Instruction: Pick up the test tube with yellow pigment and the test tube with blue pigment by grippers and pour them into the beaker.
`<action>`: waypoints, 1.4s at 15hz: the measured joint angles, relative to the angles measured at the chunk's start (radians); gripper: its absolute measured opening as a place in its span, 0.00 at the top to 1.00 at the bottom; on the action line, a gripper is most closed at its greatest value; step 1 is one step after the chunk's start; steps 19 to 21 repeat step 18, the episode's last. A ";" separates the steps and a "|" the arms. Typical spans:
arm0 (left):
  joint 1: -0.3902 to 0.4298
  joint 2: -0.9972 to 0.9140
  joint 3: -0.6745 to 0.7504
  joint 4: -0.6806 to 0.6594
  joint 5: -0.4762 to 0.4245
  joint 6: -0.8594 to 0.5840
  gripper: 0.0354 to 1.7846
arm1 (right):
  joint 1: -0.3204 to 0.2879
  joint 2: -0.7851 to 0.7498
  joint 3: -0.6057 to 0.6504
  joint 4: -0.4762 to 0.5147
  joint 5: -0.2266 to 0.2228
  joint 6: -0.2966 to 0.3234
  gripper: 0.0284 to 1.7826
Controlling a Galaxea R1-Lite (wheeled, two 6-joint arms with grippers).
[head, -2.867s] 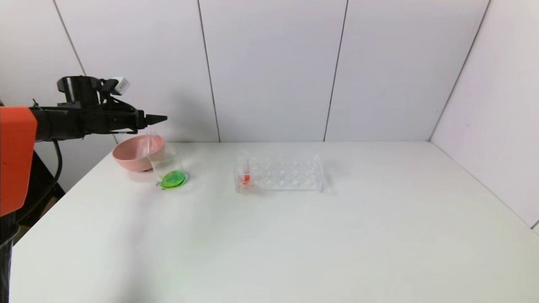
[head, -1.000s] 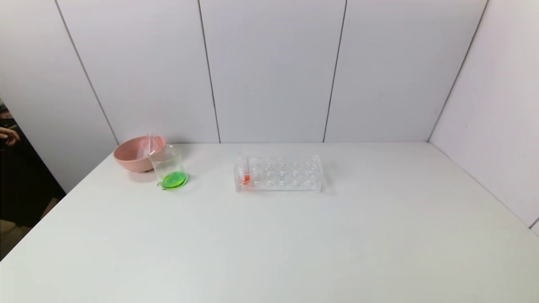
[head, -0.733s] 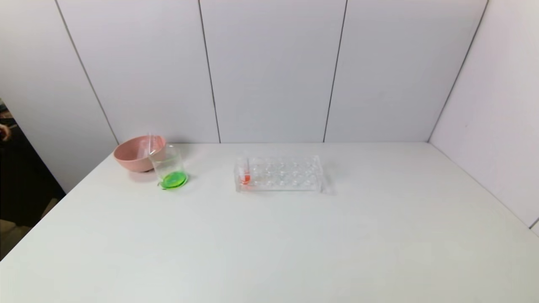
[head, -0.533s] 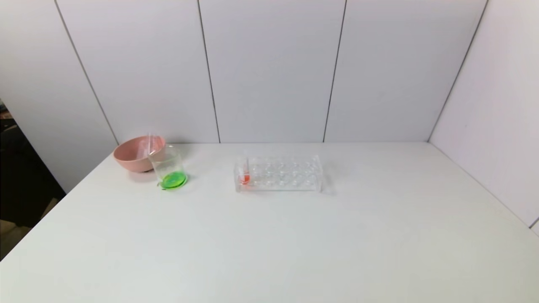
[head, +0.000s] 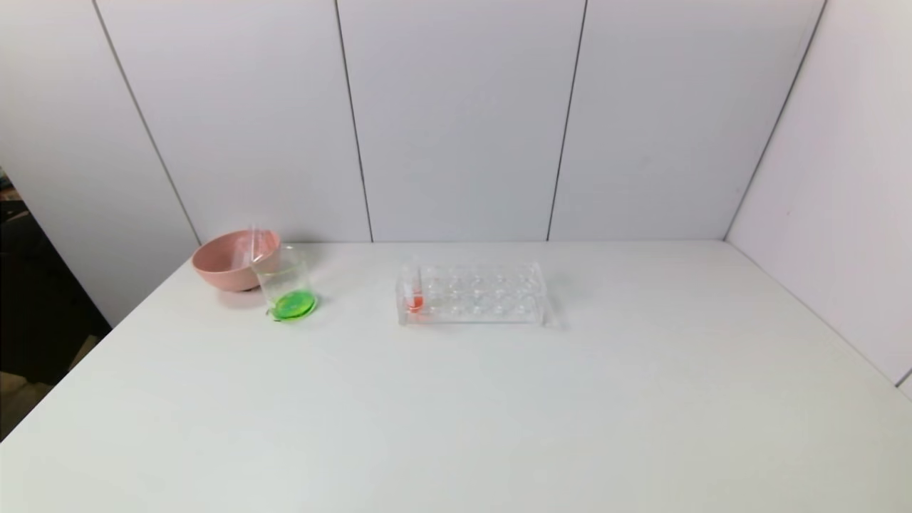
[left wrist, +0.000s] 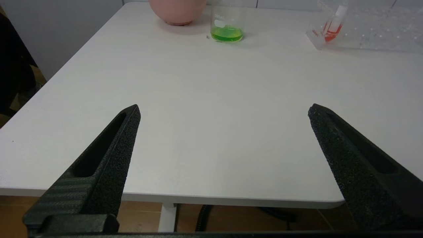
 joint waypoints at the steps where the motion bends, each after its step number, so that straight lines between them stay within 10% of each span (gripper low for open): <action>1: 0.000 0.000 0.001 -0.007 0.004 -0.008 0.00 | 0.000 0.000 0.000 0.000 0.000 0.000 0.00; 21: -0.002 0.000 0.003 -0.007 0.003 -0.007 0.00 | 0.000 0.000 0.000 -0.001 0.000 0.003 0.00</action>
